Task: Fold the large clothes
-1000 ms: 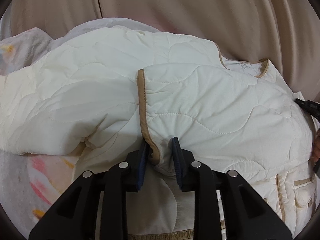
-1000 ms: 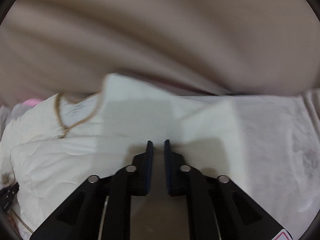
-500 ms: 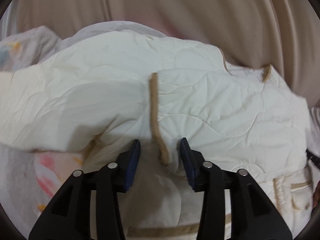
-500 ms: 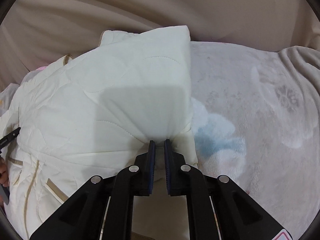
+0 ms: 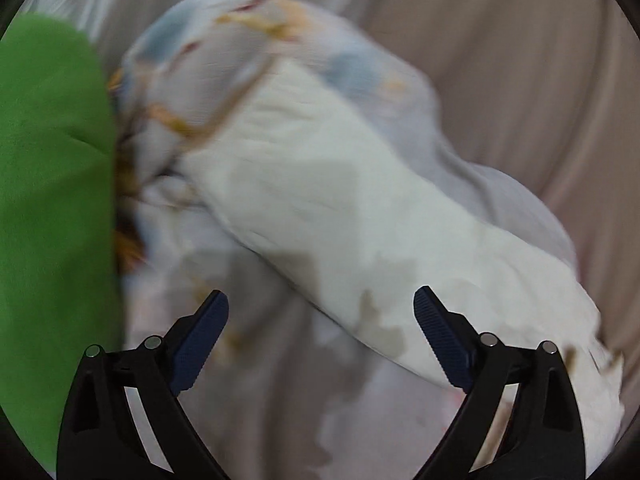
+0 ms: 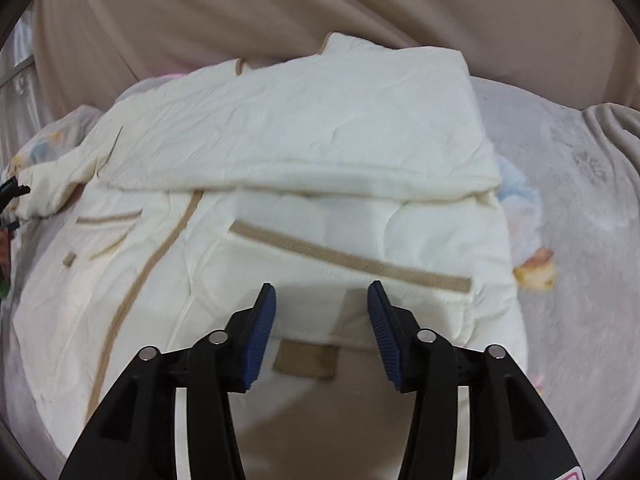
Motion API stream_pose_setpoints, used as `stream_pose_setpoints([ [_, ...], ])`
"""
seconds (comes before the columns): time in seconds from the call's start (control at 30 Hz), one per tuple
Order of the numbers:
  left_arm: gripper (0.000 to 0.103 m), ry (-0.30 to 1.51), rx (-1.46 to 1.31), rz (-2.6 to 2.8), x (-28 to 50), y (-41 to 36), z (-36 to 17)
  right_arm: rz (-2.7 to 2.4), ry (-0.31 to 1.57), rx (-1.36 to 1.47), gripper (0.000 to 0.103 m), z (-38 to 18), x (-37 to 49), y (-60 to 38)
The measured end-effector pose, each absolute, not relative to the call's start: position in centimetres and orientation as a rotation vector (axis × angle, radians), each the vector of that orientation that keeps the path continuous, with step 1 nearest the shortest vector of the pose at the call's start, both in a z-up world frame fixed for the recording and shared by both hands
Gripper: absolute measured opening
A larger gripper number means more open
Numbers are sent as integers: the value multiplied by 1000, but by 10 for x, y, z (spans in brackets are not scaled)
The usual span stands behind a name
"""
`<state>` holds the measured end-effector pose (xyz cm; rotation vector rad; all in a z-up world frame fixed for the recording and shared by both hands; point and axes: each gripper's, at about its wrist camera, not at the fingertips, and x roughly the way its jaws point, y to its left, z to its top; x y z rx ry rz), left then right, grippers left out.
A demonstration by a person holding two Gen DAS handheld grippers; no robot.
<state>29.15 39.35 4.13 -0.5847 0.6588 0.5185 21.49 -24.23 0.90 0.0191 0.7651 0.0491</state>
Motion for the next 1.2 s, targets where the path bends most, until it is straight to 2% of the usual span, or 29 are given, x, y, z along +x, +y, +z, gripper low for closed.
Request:
stream_pose_setpoints([
  [0.13, 85, 669, -623, 555, 306, 421, 32, 24, 740, -20, 54, 5, 212, -233],
  [0.2, 75, 678, -593, 546, 321, 418, 30, 32, 744, 4, 56, 3, 213, -237],
  [0.27, 40, 712, -539, 539, 337, 416, 28, 45, 746, 46, 57, 2, 215, -243],
  [0.3, 32, 713, -520, 534, 343, 412, 30, 50, 746, 61, 58, 2, 213, -245],
  [0.37, 10, 692, -513, 522, 346, 403, 40, 57, 743, 82, 58, 1, 212, -247],
  [0.47, 8, 629, -483, 457, 343, 381, 71, 53, 738, 79, 60, 1, 211, -246],
  [0.57, 7, 540, -361, 355, 333, 326, 120, 55, 735, 77, 61, 1, 211, -245],
  [0.67, 7, 435, -228, 189, 319, 236, 172, 61, 730, 90, 61, 1, 211, -247],
  [0.8, 8, 391, -110, -47, 306, 116, 204, 64, 721, 110, 62, 2, 209, -248],
  [0.9, 8, 437, -41, -221, 305, 19, 194, 71, 713, 127, 63, 2, 207, -250],
  [0.97, 13, 501, -18, -297, 308, -30, 171, 76, 709, 140, 64, 3, 206, -251],
  [1.1, 35, 678, 30, -374, 324, -111, 92, 86, 700, 166, 67, 4, 204, -254],
  [1.13, 45, 715, 47, -371, 329, -121, 75, 90, 697, 175, 68, 4, 203, -255],
  [1.2, 50, 766, 59, -371, 327, -130, 48, 97, 690, 196, 71, 5, 202, -259],
])
